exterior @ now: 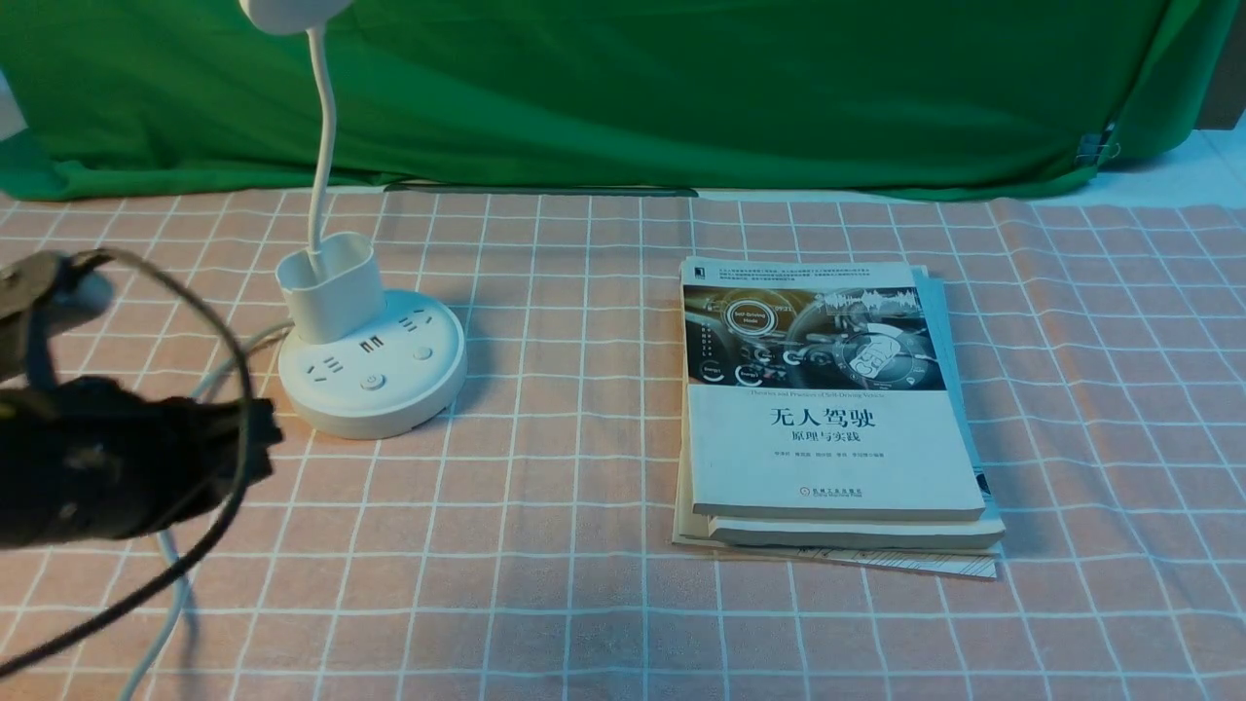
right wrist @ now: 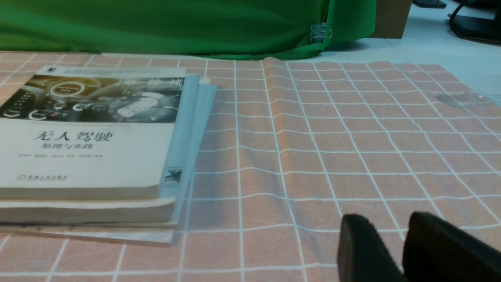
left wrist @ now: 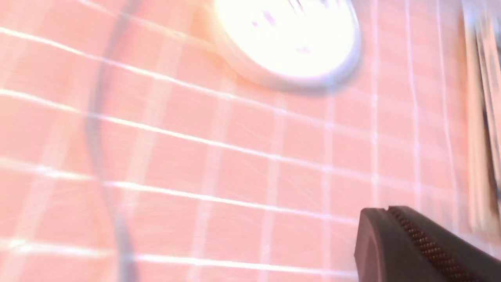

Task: Turn on the table lamp on the pink coffee tablecloth with your hand.
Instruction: 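Press the power button on the lamp base to turn the lamp on with the left gripper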

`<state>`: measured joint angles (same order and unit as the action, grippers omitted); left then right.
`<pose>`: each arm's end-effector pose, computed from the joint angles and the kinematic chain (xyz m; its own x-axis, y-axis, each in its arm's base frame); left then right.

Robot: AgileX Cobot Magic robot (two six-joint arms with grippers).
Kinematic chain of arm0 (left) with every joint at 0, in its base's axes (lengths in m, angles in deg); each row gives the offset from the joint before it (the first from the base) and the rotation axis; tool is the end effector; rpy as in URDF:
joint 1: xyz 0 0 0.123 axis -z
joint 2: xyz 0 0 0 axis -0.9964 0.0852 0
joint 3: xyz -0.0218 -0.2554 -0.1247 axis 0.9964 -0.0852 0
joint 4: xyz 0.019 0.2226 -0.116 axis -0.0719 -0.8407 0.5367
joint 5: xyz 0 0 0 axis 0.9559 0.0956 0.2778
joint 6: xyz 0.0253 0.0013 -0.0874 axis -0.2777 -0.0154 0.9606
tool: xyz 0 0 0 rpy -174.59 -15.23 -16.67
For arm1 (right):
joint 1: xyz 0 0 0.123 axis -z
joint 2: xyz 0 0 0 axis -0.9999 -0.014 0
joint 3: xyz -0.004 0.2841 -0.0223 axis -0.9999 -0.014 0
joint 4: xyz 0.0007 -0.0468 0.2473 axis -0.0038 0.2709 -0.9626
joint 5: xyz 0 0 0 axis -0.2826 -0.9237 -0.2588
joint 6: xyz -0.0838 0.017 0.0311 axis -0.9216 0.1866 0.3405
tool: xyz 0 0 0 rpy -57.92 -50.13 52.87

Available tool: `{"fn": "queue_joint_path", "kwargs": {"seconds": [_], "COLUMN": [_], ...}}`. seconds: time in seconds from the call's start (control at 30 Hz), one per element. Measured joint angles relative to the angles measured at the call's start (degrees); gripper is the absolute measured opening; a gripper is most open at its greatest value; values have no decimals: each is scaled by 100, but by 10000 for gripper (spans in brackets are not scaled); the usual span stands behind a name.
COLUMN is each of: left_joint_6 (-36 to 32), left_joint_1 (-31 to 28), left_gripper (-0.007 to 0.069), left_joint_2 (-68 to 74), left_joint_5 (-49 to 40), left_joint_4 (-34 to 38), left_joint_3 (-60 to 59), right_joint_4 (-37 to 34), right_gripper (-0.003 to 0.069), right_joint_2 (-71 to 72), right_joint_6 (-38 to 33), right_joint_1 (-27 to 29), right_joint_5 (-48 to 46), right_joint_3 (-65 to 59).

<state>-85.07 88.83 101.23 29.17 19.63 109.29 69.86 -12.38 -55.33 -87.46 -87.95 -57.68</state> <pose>0.2227 -0.0410 0.2520 -0.7697 -0.2607 -0.5827 0.0127 0.9064 -0.4222 0.0558 -0.0005 0.1872 -0.1669 -0.0159 -0.9858 0.0147 0.9997 -0.0186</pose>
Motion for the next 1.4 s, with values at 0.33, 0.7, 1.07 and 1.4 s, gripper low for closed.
{"fn": "queue_joint_path", "kwargs": {"seconds": [0.33, 0.7, 1.07, 1.4], "left_joint_6": [1551, 2320, 2376, 2288], "left_joint_1": [986, 1141, 1141, 1141], "left_gripper": [22, 22, 22, 22], "left_joint_2": [3189, 4599, 4827, 5018], "left_joint_5": [-363, -490, -352, -613], "left_joint_4": [-2611, -3665, -3645, -3599], "left_joint_3": [3157, 4248, 4341, 4460], "right_joint_4": [0, 0, 0, 0], "right_gripper": [237, 237, 238, 238], "right_joint_2": [0, 0, 0, 0], "right_joint_6": [0, 0, 0, 0], "right_joint_1": [0, 0, 0, 0], "right_joint_5": [0, 0, 0, 0], "right_joint_3": [0, 0, 0, 0]}}
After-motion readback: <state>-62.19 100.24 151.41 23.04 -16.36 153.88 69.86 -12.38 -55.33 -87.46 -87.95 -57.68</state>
